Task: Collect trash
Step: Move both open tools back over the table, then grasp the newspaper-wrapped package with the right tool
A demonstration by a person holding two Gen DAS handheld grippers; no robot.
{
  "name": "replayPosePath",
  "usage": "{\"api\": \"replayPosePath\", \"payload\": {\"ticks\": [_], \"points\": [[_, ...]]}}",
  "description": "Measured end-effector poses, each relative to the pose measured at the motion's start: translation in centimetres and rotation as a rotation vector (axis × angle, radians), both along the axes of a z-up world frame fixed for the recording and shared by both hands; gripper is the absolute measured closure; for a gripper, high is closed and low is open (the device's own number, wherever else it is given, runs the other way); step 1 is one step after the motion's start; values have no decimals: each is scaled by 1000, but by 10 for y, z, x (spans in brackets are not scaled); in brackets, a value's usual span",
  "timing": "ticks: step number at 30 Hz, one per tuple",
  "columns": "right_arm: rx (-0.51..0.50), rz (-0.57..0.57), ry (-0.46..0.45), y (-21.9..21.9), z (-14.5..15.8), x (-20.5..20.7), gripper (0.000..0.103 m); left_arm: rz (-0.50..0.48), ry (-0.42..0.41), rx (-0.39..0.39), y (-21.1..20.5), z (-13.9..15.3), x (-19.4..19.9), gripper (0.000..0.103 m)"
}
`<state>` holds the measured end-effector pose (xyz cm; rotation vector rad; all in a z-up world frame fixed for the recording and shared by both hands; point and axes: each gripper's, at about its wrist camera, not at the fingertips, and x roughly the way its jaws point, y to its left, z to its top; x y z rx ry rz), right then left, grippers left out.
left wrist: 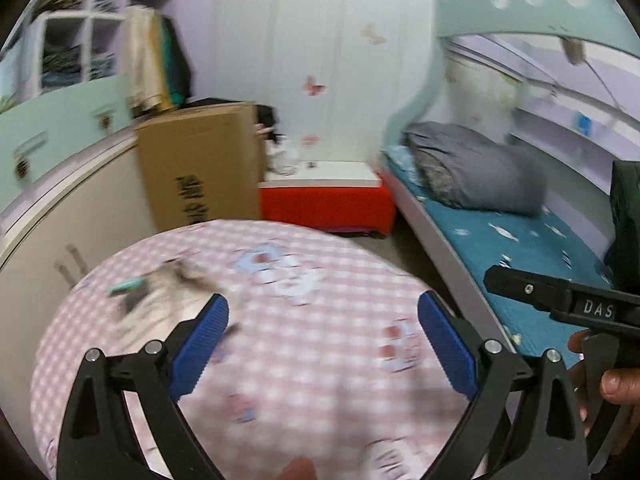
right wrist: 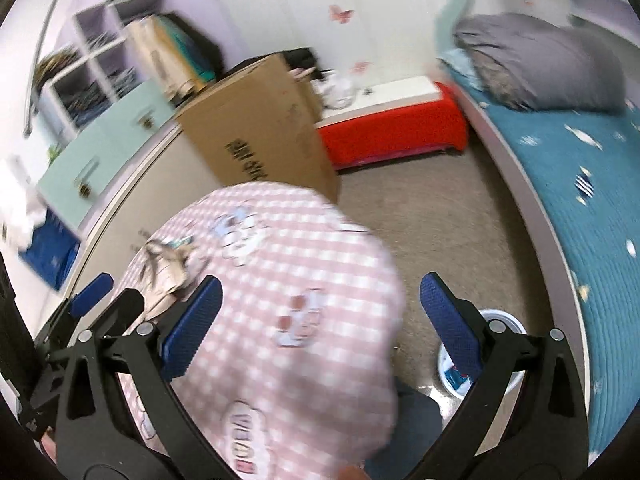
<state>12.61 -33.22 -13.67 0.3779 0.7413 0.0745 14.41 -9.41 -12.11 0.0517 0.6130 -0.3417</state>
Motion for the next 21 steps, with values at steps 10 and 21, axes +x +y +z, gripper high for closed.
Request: {"api": "replayPosePath", "payload": {"ticks": [10,21], "points": [[-93,268,-15,128,-6,65,6,314,44,-47,136,-24,11,10],[-194,463,-9,230,-36,134,6,479,87,-65,202,-49,22,10]]}}
